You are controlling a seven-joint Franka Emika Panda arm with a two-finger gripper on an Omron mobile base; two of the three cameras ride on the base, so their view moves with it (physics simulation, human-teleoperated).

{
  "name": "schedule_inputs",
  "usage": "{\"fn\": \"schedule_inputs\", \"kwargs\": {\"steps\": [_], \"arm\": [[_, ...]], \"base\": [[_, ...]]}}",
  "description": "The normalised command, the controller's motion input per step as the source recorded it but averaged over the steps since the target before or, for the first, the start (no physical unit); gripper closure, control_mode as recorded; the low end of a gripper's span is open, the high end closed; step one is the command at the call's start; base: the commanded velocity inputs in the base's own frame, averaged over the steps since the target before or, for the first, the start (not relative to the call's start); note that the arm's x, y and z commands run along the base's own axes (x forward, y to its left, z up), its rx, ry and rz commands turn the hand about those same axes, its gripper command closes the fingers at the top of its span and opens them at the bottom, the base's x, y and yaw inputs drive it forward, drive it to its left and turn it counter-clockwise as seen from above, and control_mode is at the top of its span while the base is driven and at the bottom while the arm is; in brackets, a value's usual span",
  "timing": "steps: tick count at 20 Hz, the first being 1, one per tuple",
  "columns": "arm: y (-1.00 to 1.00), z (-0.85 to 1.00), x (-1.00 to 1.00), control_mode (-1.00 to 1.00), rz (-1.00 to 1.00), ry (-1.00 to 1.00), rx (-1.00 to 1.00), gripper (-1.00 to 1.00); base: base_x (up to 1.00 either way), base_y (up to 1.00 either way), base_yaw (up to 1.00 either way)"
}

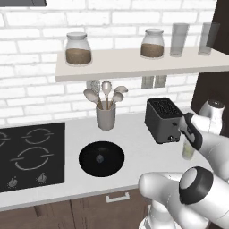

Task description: Grab a lemon wedge from the fridge and one ice cube from the ice bowl, and put them in the glass of lemonade.

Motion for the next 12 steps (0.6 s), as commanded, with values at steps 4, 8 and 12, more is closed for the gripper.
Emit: {"fn": "schedule_inputs", "kwargs": {"steps": [4,8,12], "arm": [[0.06,0.0,0.0,-1.0,0.0,0.0,0.0,1.0],[0.0,0.0,0.0,-1.0,0.0,0.0,0.0,1.0],[0.04,0.0,0.04,-1.0,-0.02,0.0,0.0,1.0]], "base": [[0.0,0.0,0.0],[0.0,0.0,0.0],[0.0,0.0,0.0]]}}
